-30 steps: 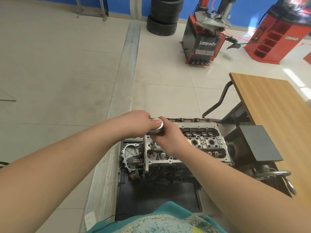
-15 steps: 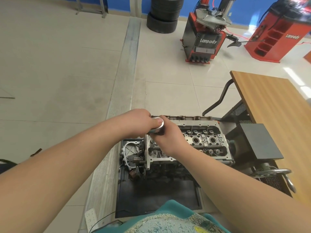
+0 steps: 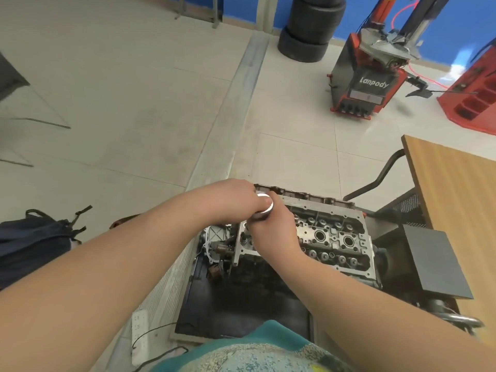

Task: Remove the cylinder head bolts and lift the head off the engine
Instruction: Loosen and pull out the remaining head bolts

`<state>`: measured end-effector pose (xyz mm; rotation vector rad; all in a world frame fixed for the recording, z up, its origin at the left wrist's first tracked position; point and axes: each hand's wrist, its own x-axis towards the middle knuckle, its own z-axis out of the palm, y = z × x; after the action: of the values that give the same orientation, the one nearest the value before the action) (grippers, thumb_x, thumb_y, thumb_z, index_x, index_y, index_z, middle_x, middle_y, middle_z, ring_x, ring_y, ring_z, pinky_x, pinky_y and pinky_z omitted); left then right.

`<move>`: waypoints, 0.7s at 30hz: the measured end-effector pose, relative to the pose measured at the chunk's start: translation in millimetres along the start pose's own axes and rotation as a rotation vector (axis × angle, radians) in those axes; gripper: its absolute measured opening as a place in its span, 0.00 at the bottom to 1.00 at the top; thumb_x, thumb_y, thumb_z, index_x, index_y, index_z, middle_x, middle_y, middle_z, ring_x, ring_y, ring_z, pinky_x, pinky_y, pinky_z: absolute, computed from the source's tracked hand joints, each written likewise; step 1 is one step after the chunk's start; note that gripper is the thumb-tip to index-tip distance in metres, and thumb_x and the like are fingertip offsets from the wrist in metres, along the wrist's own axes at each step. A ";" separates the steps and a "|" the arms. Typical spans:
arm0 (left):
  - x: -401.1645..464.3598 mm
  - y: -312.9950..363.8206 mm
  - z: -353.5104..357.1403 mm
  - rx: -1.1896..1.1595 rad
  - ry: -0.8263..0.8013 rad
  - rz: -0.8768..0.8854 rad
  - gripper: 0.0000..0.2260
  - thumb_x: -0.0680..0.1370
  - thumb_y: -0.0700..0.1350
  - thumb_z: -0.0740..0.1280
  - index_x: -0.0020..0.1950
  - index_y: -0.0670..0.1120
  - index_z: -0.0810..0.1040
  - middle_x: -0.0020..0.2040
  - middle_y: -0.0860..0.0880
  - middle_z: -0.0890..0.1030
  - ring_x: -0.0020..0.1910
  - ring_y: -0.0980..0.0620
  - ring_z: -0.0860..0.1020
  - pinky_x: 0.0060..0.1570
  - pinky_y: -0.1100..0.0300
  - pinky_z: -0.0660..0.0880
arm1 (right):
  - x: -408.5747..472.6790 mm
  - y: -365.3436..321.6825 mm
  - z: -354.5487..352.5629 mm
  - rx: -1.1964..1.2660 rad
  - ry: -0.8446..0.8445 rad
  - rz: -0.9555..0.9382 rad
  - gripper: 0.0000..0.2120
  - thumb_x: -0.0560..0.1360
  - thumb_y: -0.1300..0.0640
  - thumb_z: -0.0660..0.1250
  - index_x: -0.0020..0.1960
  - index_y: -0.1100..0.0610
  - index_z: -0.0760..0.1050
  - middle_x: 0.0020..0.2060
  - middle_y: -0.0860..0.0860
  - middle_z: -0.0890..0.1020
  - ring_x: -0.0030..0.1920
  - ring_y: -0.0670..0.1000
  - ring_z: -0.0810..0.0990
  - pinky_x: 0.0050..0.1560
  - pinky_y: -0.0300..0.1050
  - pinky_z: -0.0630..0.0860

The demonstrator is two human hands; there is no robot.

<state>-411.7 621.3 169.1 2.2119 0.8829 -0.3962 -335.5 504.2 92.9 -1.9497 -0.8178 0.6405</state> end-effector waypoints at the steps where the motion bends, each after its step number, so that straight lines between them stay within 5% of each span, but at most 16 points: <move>1: -1.6 0.7 3.3 -0.005 0.027 -0.014 0.22 0.85 0.61 0.58 0.51 0.44 0.79 0.45 0.47 0.82 0.43 0.46 0.80 0.41 0.53 0.71 | 1.6 -0.2 -2.3 -0.017 -0.030 -0.004 0.14 0.74 0.60 0.65 0.44 0.39 0.70 0.35 0.42 0.80 0.31 0.40 0.77 0.27 0.33 0.67; 4: -7.2 0.1 14.7 -0.099 0.116 -0.095 0.20 0.85 0.61 0.56 0.48 0.45 0.76 0.42 0.45 0.81 0.35 0.46 0.78 0.34 0.56 0.70 | 15.6 -4.9 -13.4 -0.109 -0.189 -0.074 0.13 0.74 0.62 0.66 0.48 0.43 0.72 0.39 0.47 0.82 0.37 0.47 0.81 0.32 0.41 0.72; 8: -15.0 -5.2 30.2 -0.341 0.135 -0.169 0.21 0.86 0.61 0.56 0.53 0.43 0.76 0.35 0.41 0.83 0.25 0.45 0.78 0.29 0.59 0.73 | 33.3 -5.5 -22.1 -0.277 -0.344 -0.195 0.11 0.75 0.61 0.66 0.48 0.44 0.73 0.39 0.44 0.82 0.37 0.43 0.80 0.30 0.34 0.70; 14: -22.2 -5.7 49.6 -0.676 0.233 -0.169 0.18 0.84 0.61 0.64 0.59 0.46 0.75 0.38 0.43 0.85 0.30 0.45 0.80 0.30 0.57 0.75 | 30.0 3.8 -29.2 -0.165 -0.436 -0.266 0.12 0.77 0.63 0.67 0.50 0.44 0.75 0.38 0.44 0.85 0.39 0.41 0.83 0.32 0.31 0.75; 17: -24.8 -1.5 52.0 -0.749 0.318 -0.119 0.13 0.83 0.57 0.69 0.63 0.52 0.78 0.55 0.44 0.86 0.43 0.46 0.84 0.35 0.57 0.79 | 9.6 12.1 -29.2 0.072 -0.234 -0.030 0.17 0.76 0.60 0.70 0.62 0.46 0.73 0.54 0.45 0.83 0.46 0.46 0.84 0.38 0.41 0.81; 19: -25.1 0.6 51.0 -0.743 0.343 -0.053 0.10 0.85 0.53 0.68 0.66 0.54 0.79 0.61 0.47 0.84 0.47 0.55 0.84 0.36 0.64 0.77 | -12.6 15.5 -27.7 0.292 -0.141 0.247 0.17 0.76 0.60 0.72 0.62 0.50 0.73 0.54 0.50 0.81 0.45 0.48 0.82 0.35 0.41 0.77; 21: -25.7 3.0 49.9 -0.741 0.303 -0.014 0.11 0.87 0.51 0.65 0.68 0.56 0.79 0.64 0.50 0.84 0.50 0.58 0.82 0.45 0.60 0.76 | -38.4 13.4 -21.0 0.549 -0.401 0.462 0.09 0.77 0.63 0.70 0.56 0.55 0.75 0.45 0.51 0.82 0.39 0.48 0.80 0.36 0.41 0.73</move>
<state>-429.1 571.9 148.7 1.5875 0.9989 0.2472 -341.7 459.0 95.1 -1.5152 -0.3500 1.4038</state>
